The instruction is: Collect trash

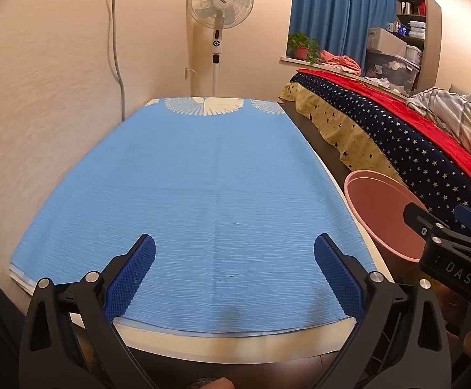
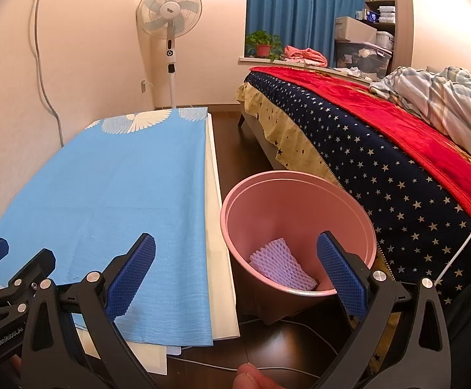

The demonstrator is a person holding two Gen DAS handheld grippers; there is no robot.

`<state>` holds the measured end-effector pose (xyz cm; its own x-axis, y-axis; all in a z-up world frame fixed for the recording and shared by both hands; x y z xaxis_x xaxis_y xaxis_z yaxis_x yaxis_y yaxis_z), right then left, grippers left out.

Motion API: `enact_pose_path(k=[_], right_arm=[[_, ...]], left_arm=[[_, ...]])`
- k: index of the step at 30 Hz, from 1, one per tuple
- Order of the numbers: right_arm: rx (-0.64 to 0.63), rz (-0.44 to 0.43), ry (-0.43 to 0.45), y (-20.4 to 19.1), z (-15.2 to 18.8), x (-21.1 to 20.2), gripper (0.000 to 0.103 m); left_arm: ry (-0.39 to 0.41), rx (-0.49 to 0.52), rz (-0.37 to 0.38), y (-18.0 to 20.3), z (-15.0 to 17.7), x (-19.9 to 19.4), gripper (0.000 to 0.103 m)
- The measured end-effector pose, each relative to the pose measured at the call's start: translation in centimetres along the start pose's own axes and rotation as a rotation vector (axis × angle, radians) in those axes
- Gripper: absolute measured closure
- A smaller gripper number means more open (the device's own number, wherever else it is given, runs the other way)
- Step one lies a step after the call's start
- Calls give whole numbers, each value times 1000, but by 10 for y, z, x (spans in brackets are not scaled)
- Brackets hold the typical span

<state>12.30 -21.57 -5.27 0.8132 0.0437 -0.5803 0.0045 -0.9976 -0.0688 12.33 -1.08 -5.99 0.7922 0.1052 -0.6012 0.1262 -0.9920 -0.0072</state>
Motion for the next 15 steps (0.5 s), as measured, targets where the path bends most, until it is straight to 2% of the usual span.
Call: enact_pose_path(k=[15], right_arm=[[-9, 1, -1, 3, 3, 2, 5]], left_arm=[[-13, -12, -2, 2, 2, 1, 8]])
Point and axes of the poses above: each gripper's, at about its wrist camera, not at the fingertips, and x roughly the way its jaws point, y to its right, z to its underside, the point moved 8 cm from there along x, roughly the way its jaws point, and after that the axes turned 8 degrees about -z, right-handed, at the moved point
